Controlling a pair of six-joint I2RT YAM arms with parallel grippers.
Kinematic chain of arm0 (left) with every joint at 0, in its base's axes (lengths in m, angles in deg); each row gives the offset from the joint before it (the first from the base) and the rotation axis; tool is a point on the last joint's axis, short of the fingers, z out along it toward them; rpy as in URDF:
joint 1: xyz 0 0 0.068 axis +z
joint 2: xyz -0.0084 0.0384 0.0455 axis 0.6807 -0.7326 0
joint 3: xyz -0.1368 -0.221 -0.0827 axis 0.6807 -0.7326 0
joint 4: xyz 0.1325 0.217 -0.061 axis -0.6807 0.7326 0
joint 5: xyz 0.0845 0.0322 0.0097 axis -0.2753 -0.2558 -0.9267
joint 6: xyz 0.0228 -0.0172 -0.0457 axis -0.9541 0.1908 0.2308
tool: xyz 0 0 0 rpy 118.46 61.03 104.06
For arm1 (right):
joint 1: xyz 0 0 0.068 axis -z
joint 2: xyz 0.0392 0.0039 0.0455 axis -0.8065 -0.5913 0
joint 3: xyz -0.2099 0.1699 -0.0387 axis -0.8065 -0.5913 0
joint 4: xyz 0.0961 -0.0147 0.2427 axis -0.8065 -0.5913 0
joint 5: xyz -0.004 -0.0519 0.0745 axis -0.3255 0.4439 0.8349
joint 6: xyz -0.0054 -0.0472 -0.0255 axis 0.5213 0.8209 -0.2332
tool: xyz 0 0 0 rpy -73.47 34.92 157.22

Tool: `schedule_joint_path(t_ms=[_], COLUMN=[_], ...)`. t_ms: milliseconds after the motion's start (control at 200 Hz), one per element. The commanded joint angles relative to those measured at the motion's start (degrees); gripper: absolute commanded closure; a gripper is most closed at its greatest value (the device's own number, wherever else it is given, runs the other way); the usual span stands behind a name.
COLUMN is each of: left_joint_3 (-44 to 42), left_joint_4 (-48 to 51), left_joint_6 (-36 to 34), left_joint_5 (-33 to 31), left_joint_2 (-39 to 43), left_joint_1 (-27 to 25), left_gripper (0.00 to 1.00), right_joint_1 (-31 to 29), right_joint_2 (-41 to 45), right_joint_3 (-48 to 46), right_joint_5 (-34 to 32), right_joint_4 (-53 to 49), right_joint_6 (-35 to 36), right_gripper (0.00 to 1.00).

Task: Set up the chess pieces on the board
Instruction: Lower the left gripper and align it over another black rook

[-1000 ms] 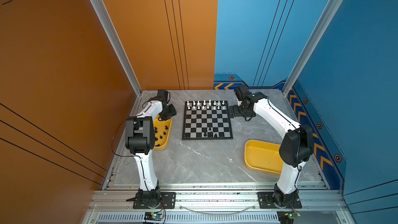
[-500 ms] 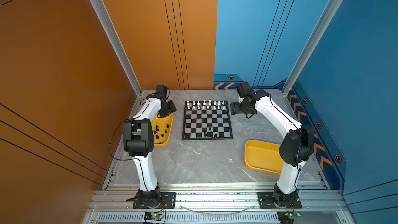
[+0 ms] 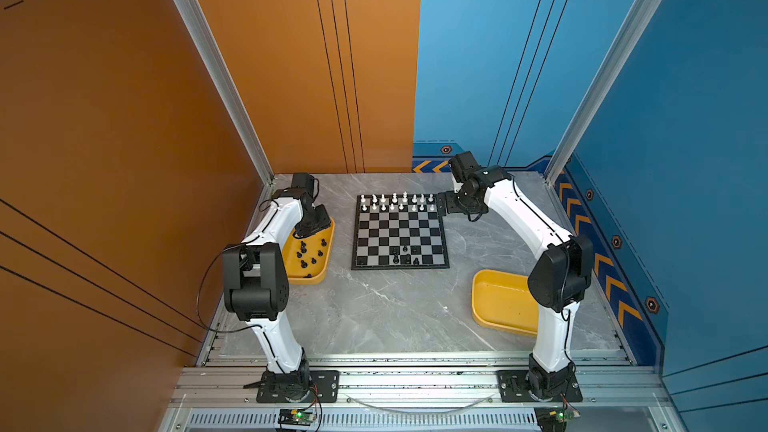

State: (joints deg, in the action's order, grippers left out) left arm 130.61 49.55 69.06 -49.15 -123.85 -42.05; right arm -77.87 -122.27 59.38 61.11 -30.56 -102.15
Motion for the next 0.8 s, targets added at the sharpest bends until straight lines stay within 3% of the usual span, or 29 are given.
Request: schedule_joint_path(t_ms=[0, 796], left_joint_3=[-0.6, 3.7], left_joint_4=[1.1, 0.4], left_joint_6=[-2.4, -5.4], left_joint_5=[-2.3, -5.7], left_joint_2=[-1.6, -10.5], left_joint_1=[-0.7, -0.8], left_gripper=[0.55, 0.64], right_joint_1=[-1.3, -2.7], right_joint_2=[-0.3, 0.1], right_joint_3=[1.7, 1.4], right_joint_5=[0.5, -2.0], right_joint_4=[-2.3, -2.4], right_joint_6=[0.5, -1.5], right_gripper=[0.00, 0.00])
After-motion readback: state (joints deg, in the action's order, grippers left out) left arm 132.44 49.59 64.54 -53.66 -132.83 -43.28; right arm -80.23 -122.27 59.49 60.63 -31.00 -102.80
